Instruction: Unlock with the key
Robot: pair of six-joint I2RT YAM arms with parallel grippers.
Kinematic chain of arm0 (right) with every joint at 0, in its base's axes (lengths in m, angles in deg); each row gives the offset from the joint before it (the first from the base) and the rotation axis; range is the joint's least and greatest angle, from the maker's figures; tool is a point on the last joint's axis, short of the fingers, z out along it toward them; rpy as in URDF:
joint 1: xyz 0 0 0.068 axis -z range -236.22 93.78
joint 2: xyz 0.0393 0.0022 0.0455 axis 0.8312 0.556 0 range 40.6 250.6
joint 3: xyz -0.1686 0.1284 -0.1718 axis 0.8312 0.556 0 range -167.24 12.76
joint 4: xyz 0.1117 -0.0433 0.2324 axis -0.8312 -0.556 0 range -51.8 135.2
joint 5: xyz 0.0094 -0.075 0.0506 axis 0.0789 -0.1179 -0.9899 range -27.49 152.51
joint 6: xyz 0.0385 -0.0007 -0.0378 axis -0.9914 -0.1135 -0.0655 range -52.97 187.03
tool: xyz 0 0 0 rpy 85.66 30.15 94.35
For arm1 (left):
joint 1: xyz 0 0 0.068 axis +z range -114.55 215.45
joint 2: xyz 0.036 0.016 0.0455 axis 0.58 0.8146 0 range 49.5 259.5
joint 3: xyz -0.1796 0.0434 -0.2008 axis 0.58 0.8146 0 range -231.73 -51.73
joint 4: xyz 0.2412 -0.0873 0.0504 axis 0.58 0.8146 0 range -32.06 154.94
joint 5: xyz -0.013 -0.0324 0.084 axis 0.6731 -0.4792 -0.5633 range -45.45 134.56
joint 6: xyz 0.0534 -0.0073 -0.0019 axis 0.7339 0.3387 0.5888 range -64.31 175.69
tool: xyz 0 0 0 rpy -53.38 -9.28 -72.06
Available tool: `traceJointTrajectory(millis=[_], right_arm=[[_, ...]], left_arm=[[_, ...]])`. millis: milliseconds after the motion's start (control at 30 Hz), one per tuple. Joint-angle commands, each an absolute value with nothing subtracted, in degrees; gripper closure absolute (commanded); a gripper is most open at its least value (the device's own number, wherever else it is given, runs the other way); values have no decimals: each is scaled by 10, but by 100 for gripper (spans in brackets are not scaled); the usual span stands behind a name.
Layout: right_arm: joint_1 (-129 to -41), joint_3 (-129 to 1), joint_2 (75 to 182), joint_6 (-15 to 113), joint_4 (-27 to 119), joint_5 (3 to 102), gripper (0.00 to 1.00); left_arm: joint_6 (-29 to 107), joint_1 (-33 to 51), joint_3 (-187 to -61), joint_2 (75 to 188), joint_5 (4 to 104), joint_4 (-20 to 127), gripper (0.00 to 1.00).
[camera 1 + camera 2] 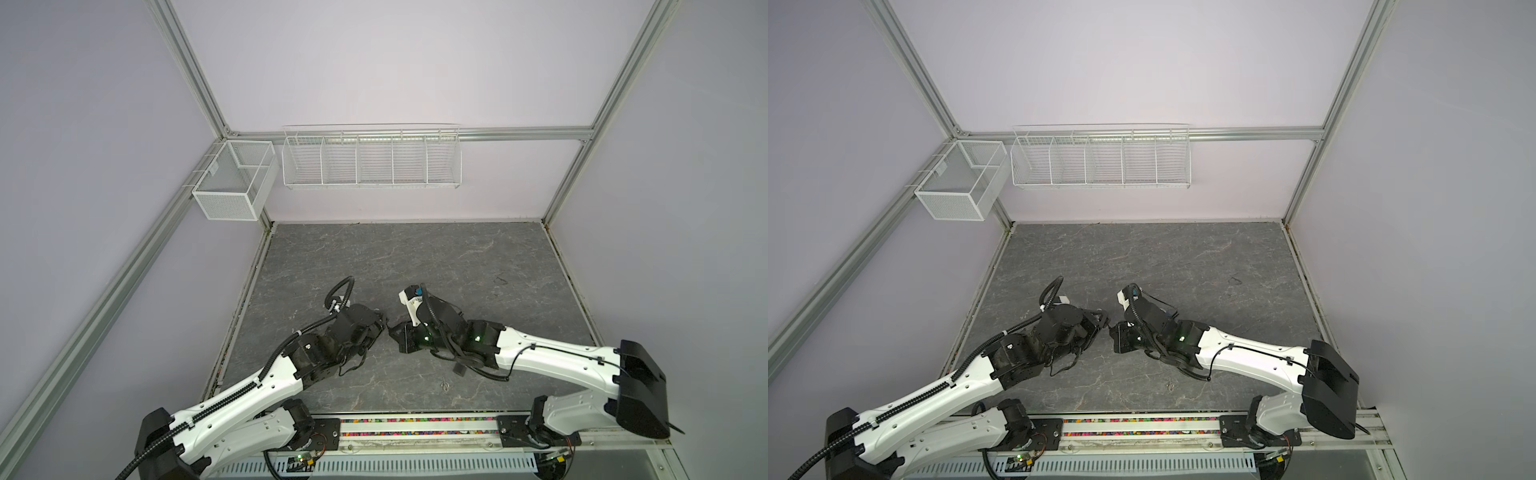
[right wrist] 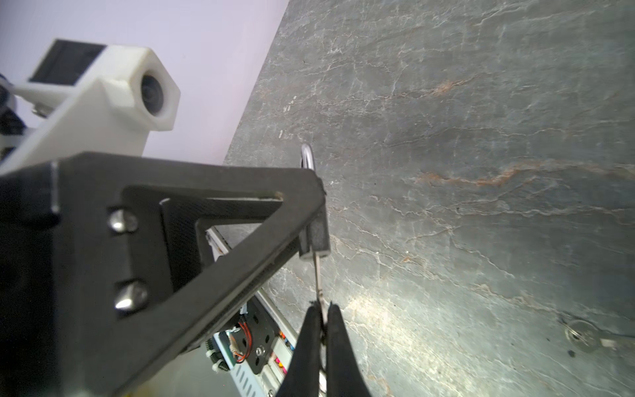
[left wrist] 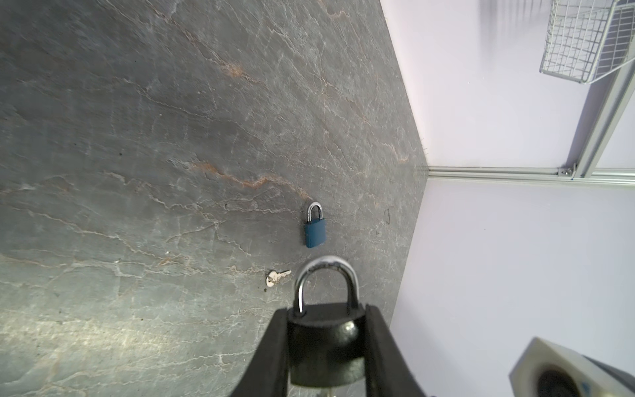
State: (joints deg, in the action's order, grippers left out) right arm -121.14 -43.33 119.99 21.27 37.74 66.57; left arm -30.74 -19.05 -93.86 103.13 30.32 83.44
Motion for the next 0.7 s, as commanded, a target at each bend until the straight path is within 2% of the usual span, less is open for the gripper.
traceJointTrajectory(millis=[0,67,167,333,567,600,667], right_arm=[[-1223,-458,1188,223,476,686,94],[-1206,-426,1186,177,570,624,94],[-1196,-425,1181,145,582,601,94],[-1230,-470,1185,215,471,720,94],[-1218,-465,1200,181,550,666,94],[-1223,-476,1196,197,526,678,93],[-1248,-516,1194,246,430,768,94]], left_arm=[[-307,-205,-949,1032,359,838,100],[-300,-205,-951,1032,357,847,100],[-305,-205,-945,1030,362,849,100],[-320,-205,-944,1027,373,844,100],[-320,-205,-948,1026,386,832,100],[-321,-205,-947,1025,385,841,100],[-324,-205,-945,1019,380,846,100]])
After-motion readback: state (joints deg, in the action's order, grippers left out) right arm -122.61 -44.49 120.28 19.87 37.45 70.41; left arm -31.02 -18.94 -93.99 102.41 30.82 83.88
